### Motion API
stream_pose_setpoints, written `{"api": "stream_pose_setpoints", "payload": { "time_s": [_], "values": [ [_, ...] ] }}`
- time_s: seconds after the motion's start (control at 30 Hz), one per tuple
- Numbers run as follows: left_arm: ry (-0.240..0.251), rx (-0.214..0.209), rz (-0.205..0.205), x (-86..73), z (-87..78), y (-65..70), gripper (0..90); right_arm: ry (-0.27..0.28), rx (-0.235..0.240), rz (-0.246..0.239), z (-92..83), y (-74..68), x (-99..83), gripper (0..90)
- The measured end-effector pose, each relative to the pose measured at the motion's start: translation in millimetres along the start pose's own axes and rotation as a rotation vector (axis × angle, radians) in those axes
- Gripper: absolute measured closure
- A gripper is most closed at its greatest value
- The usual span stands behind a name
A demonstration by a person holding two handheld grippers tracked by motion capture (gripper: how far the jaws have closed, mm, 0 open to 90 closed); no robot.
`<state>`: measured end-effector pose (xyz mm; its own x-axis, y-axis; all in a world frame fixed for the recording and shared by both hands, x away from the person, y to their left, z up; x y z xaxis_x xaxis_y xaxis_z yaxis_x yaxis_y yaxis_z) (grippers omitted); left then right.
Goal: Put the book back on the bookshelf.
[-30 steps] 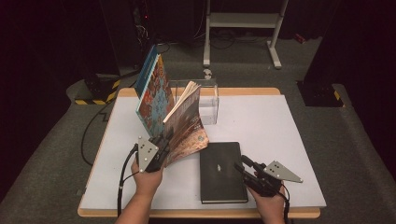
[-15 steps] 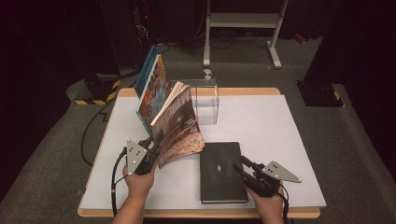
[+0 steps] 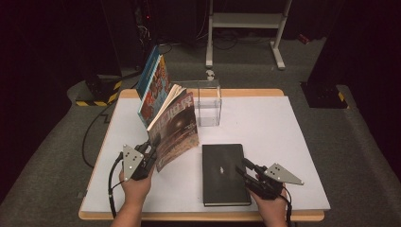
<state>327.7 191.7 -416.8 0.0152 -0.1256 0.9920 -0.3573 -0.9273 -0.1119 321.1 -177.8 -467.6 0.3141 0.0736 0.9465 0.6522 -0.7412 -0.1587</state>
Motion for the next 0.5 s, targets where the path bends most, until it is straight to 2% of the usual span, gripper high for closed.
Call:
{"api": "stream_pose_setpoints", "payload": {
  "time_s": [0.13,0.23,0.3,0.33,0.5],
  "values": [
    [0.0,-0.024,-0.013,-1.8,-3.0,-1.1,83.0,-0.004,0.002,0.001,0.4,-1.1,-0.3,59.8],
    [-0.016,-0.047,0.003,0.8,-2.7,-0.6,82.2,-0.008,0.004,0.0,1.3,-1.1,-0.6,59.8],
    [-0.007,-0.055,0.001,5.0,-1.2,-0.2,77.0,-0.007,0.005,0.003,1.4,-1.4,-0.6,59.8],
    [-0.014,-0.057,0.001,7.4,0.3,-0.2,74.0,-0.007,0.006,0.003,1.4,-1.7,-0.6,59.7],
    [-0.084,-0.061,0.022,26.2,16.5,2.0,70.6,-0.007,0.012,-0.001,1.3,-3.5,-0.2,59.5]
  ]
}}
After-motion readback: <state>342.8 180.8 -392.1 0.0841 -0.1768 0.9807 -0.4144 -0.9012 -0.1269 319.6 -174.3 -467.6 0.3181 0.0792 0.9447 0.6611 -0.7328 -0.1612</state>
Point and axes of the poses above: each handheld gripper's, and its own axes: z roughly forward along the jaws, x roughly out of its top, y roughly to its right, the point moved 2 cm from there along z, roughly forward along the jaws, and after that the axes turned 3 degrees about -y, right-handed, at the moved point
